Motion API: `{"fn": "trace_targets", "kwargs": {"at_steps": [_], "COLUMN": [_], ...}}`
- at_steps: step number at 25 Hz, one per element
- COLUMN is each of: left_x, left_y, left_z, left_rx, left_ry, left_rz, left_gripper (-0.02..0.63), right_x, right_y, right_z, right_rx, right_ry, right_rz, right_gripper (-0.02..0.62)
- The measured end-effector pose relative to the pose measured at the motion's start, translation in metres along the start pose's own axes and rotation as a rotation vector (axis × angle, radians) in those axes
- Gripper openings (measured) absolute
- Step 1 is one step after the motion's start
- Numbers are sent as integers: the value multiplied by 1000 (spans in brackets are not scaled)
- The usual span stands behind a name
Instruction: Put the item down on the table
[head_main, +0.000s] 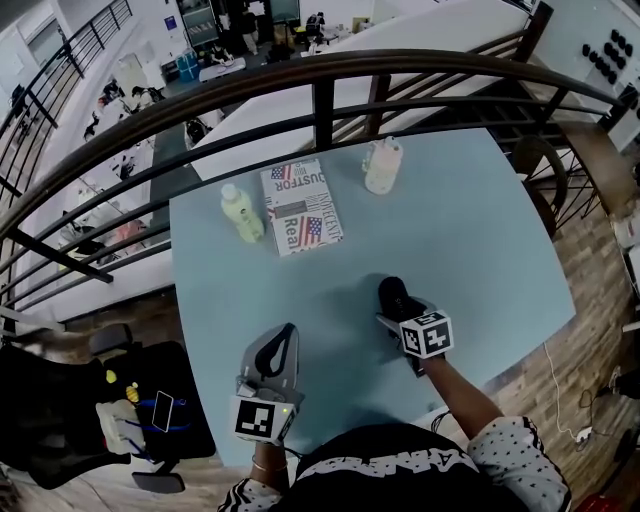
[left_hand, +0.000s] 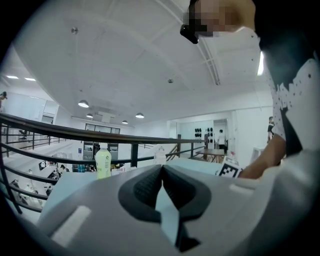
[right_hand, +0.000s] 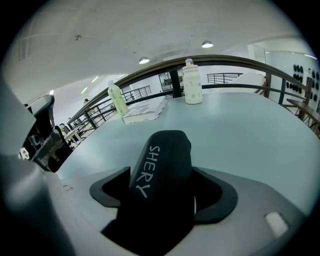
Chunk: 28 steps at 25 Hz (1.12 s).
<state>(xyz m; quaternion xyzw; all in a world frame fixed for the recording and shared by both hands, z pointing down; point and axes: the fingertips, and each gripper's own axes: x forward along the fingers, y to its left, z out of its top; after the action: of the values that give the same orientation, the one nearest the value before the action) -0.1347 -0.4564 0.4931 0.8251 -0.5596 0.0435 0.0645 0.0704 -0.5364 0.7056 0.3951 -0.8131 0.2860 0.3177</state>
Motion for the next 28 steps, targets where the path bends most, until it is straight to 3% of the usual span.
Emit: {"fn": "trace_targets", "kwargs": {"at_steps": [10,17,23,28], "left_x": [-3,-7,-16,-24], "left_y": [-7,-15,-24,-36], "left_z": [6,14,23,32], "left_rx": [10,10,23,20], "left_ry": [-2,-12,-21,-29], "left_rz": [0,-4,3,4], "left_gripper": [0,0,0,0], "right_x": [-8,-33,-67,-100], "right_y": [0,1,6,7], "right_z": [9,26,44,60], "right_rx": [-9,12,40,54], "right_ry": [-36,-122,-248,-385], "right_rz": [-1,1,16,11], "right_gripper": [374,348,262,110]}}
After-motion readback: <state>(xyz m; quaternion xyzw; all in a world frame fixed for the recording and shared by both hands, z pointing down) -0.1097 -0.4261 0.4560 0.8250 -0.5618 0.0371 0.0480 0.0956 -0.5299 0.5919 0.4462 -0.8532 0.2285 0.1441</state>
